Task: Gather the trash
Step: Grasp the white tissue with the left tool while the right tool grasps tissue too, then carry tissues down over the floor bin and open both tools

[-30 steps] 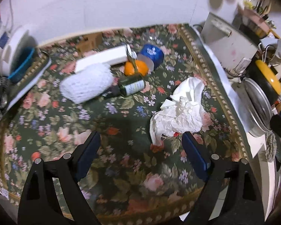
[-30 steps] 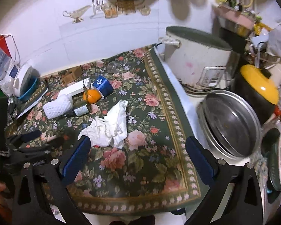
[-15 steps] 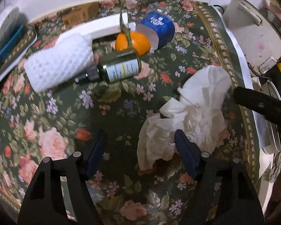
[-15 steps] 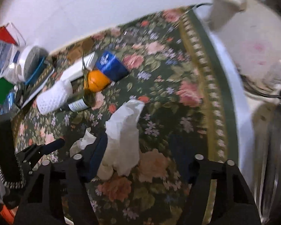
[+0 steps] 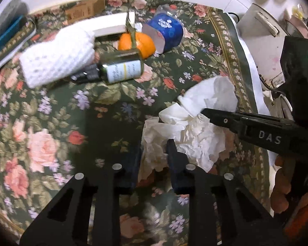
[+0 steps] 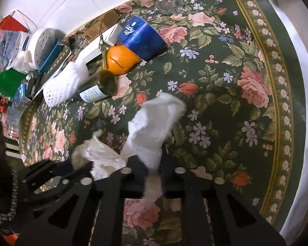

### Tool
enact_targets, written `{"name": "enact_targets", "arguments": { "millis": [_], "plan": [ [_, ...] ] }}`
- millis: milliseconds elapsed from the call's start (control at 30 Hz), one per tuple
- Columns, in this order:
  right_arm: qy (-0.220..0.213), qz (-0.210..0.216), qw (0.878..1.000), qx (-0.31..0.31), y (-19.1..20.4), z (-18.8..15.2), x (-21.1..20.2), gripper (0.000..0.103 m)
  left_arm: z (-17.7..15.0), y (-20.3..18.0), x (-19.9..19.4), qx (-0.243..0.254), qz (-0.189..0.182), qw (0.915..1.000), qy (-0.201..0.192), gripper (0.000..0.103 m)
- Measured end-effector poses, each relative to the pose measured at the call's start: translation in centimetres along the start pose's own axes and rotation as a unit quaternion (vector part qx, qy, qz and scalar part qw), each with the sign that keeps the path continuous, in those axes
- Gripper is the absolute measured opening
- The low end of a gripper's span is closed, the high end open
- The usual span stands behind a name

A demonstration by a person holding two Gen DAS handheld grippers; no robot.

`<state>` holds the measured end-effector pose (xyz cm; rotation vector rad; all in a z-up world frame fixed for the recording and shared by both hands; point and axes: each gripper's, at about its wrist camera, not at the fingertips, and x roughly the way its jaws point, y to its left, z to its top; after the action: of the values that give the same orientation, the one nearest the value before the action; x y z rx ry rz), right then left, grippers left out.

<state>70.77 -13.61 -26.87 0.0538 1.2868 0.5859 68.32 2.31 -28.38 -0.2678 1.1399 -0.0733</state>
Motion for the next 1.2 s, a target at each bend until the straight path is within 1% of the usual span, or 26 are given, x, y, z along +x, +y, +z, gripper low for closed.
{"name": "enact_targets", "arguments": {
  "millis": [100, 267, 400, 533, 667, 767, 900, 1000, 1067, 1200],
  "plan": [
    [-0.022, -0.02, 1.0, 0.003, 0.9, -0.8, -1.0, 0.007, -0.4, 0.8, -1.5, 0.014, 0.012, 0.9998, -0.012, 0.023],
    [-0.067, -0.052, 0.996, 0.028, 2.2, -2.6, -3.8, 0.007, -1.1, 2.8, -4.7, 0.036, 0.019, 0.9985, -0.036, 0.023],
    [-0.108, -0.073, 0.991, 0.045, 4.3, -4.5, -6.7, 0.007, -1.7, 4.1, -7.8, 0.046, 0.011, 0.9971, -0.059, 0.023],
    [-0.149, -0.094, 0.983, 0.05, 6.8, -6.9, -9.5, 0.007, -2.6, 4.5, -11.2, 0.071, 0.007, 0.9938, -0.085, 0.023],
    [-0.184, -0.098, 0.977, 0.05, 9.4, -9.5, -12.3, 0.007, -4.0, 4.4, -14.1, 0.089, 0.0, 0.991, -0.1, 0.023],
    [-0.203, -0.103, 0.973, 0.041, 11.0, -11.2, -14.0, 0.007, -5.5, 3.8, -16.4, 0.094, -0.001, 0.9886, -0.118, 0.023],
    [-0.217, -0.101, 0.971, 0.026, 12.2, -13.6, -15.8, 0.007, -8.1, 2.8, -18.4, 0.092, 0.0, 0.9865, -0.135, 0.023],
    [-0.224, -0.091, 0.97, 0.012, 12.2, -15.7, -16.9, 0.007, -10.5, 1.7, -19.5, 0.085, -0.001, 0.9855, -0.147, 0.023],
    [-0.226, -0.086, 0.97, 0.002, 12.5, -17.2, -17.3, 0.007, -12.7, 0.7, -20.3, 0.081, 0.001, 0.9837, -0.16, 0.023],
    [-0.221, -0.081, 0.972, -0.025, 12.2, -20.4, -18.2, 0.007, -16.6, -1.0, -20.9, 0.058, 0.011, 0.9833, -0.172, 0.023]
  ]
}}
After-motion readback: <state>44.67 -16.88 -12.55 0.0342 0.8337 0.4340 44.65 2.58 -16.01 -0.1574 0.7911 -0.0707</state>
